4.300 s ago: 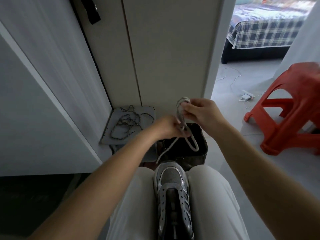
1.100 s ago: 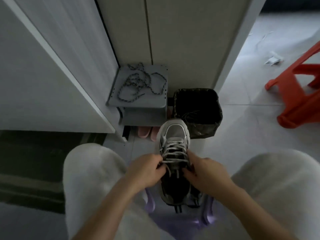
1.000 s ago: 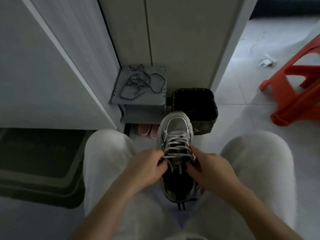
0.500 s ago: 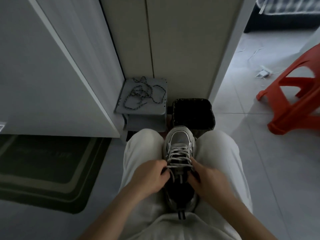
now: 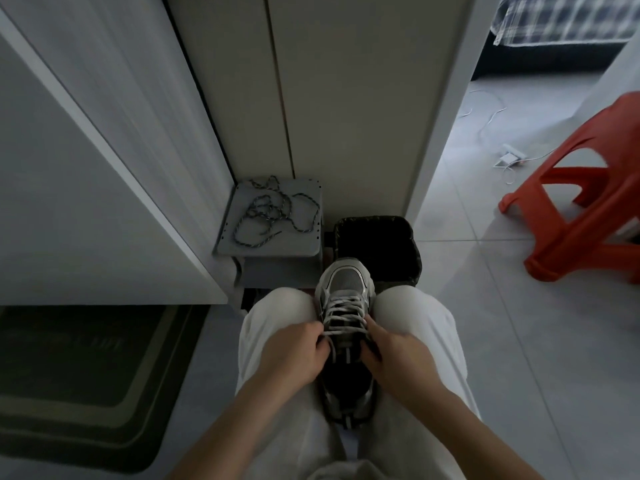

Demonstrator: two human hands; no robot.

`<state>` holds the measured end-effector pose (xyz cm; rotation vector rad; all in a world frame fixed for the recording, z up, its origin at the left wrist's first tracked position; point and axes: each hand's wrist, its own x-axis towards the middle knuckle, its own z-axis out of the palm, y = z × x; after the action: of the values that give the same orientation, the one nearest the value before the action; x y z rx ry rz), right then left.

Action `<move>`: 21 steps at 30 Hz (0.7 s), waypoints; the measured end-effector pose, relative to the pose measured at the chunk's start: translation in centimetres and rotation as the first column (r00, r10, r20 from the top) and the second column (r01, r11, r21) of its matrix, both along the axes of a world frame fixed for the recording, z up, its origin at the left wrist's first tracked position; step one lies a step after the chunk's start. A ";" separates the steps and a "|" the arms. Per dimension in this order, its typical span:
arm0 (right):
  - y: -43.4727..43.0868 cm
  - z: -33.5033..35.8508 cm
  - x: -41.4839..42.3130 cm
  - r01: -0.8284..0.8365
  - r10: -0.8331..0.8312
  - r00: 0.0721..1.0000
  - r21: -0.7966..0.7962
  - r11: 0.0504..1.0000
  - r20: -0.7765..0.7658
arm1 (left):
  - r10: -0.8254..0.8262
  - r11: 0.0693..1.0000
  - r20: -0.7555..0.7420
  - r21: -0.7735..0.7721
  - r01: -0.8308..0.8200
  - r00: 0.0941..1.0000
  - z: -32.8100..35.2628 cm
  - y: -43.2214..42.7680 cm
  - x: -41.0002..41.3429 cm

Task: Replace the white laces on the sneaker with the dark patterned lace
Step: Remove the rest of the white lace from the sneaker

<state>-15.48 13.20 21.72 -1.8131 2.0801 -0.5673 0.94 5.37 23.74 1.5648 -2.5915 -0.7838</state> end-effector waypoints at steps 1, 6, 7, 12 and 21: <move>-0.1 0.0 0.0 -0.004 0.005 1.000 -0.008 1.000 0.004 | 0.006 1.000 -0.019 0.009 -0.006 1.000 0.0 -0.1 0.1; 0.4 0.5 -0.9 -0.025 0.028 0.995 -0.031 0.999 0.099 | -0.025 1.000 -0.024 -0.005 0.025 0.999 0.4 0.3 0.0; 0.6 0.7 -0.9 -0.028 0.032 0.994 -0.045 0.999 0.104 | -0.026 1.000 -0.030 -0.009 0.026 0.999 0.5 0.3 0.0; 0.5 1.1 -0.8 -0.036 0.040 0.994 -0.045 0.998 0.099 | -0.020 1.000 -0.034 0.009 0.020 0.999 0.7 -0.2 0.6; 0.5 1.6 -1.5 -0.091 0.095 0.982 -0.034 0.995 0.165 | -0.008 1.000 -0.089 -0.023 0.006 0.996 0.3 0.5 0.6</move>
<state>-16.96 13.67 23.29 -1.8002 1.8770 -0.6981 1.52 5.83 24.04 1.4801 -2.5362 -0.8026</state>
